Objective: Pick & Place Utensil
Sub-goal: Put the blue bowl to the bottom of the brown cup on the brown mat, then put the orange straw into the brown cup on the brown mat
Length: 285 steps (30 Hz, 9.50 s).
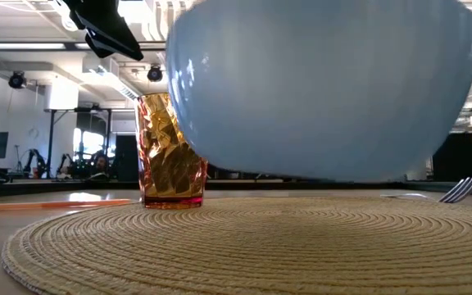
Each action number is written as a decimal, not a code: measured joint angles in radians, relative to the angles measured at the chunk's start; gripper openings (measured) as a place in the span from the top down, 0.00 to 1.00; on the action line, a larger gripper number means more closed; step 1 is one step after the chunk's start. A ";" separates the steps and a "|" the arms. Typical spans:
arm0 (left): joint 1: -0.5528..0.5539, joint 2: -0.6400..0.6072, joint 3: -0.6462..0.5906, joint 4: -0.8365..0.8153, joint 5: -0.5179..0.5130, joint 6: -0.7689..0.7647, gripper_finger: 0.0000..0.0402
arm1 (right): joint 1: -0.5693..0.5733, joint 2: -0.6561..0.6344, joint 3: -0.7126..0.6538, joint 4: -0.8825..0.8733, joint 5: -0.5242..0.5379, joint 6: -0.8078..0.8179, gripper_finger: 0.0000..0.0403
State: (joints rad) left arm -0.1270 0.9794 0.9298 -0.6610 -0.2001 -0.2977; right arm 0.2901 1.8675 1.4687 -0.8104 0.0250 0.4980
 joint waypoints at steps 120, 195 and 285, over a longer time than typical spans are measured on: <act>-0.296 0.294 -0.280 0.025 0.131 -0.647 0.53 | -0.036 -0.864 -0.525 -0.068 0.423 0.157 0.77; -0.315 0.110 -0.285 -0.151 -0.185 -0.638 1.00 | -0.035 -0.863 -0.525 -0.045 0.421 0.149 0.82; -0.313 0.553 -0.296 1.458 -0.720 0.079 1.00 | -0.035 -0.863 -0.540 -0.044 0.421 0.154 0.87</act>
State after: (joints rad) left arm -0.4404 1.5323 0.6334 0.7971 -0.9205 -0.2184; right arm 0.2550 1.0042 0.9283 -0.8540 0.4458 0.6521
